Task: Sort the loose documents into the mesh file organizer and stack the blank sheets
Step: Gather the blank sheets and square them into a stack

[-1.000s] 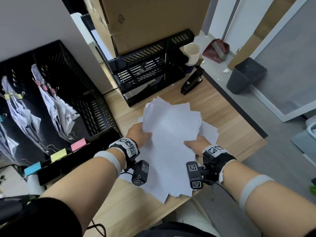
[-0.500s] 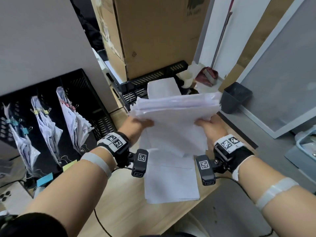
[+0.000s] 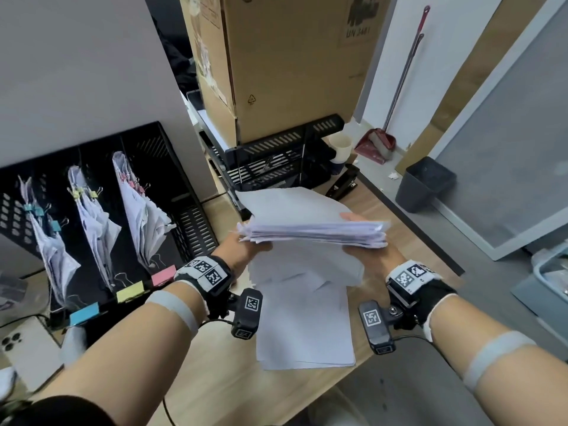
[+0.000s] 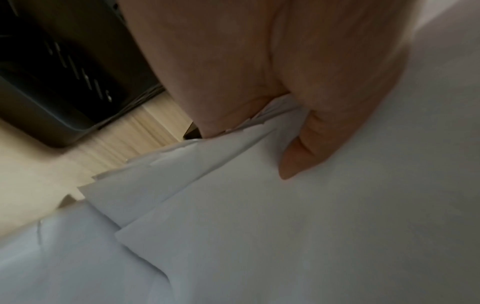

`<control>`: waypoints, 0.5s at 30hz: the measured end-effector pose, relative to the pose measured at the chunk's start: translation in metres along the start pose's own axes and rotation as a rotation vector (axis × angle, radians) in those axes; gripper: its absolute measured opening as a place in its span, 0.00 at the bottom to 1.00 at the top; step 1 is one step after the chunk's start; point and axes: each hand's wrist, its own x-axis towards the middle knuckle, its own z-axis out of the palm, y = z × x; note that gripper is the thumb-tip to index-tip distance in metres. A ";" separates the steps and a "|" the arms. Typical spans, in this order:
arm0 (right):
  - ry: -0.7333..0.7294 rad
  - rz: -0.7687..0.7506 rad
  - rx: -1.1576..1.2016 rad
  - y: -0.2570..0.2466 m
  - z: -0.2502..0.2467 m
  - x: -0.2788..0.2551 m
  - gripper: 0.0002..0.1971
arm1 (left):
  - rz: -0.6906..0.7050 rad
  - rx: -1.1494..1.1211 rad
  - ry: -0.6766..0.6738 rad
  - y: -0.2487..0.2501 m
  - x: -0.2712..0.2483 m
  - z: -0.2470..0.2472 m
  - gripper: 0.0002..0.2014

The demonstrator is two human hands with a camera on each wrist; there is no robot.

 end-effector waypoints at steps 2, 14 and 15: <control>-0.148 -0.043 -0.160 -0.004 -0.007 -0.006 0.17 | 0.094 0.073 -0.055 0.012 -0.001 0.000 0.23; -0.071 -0.221 -0.393 -0.028 -0.036 0.035 0.09 | 0.092 0.000 0.027 0.015 0.009 -0.013 0.07; -0.081 -0.217 -0.439 -0.031 -0.039 0.040 0.08 | 0.079 -0.016 0.040 0.016 0.009 -0.017 0.07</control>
